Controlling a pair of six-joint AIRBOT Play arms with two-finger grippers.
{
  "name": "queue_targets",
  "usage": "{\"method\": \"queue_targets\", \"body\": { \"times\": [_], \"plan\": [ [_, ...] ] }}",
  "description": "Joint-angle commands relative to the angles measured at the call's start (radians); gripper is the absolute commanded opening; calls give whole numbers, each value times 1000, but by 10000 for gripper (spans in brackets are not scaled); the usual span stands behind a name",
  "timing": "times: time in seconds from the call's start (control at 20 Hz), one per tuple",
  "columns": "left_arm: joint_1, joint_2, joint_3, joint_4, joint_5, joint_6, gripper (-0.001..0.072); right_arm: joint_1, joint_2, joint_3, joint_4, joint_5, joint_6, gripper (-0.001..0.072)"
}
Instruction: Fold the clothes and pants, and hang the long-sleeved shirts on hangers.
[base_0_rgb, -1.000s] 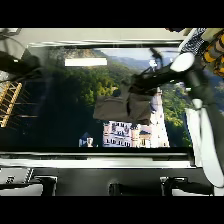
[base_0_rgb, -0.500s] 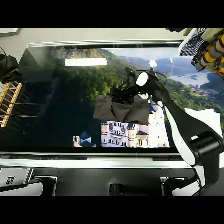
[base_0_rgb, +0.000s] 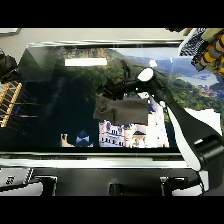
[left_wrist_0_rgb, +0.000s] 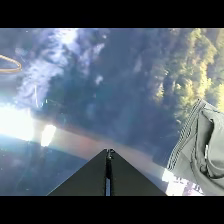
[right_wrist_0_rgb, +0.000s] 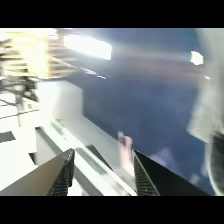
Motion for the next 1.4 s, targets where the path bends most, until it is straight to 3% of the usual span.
{"method": "queue_targets", "body": {
  "times": [0.0, 0.15, 0.3, 0.55, 0.75, 1.0, 1.35],
  "plan": [
    [0, 0, 0, 0, 2, 0, 16, -3, 94, 1, 3, -33, -36, 434],
    [1, 0, 0, 0, 1, 1, 16, -97, 170, 1, -51, 10, -7, 434],
    [1, 0, 0, 0, 1, 0, 16, -312, 228, 1, -69, 137, -7, 434],
    [1, 0, 0, 0, 1, 0, 16, -626, 217, -26, -401, 324, -72, 434],
    [1, 0, 0, 0, 2, 2, 16, -698, 134, -183, -394, 303, -196, 436],
    [1, -2, 0, 0, 2, 8, 16, -696, 2, -406, -188, 222, -352, 437],
    [0, -2, 0, 0, 2, 7, 16, -690, -67, -441, -61, 165, -430, 434]
  ]
}}
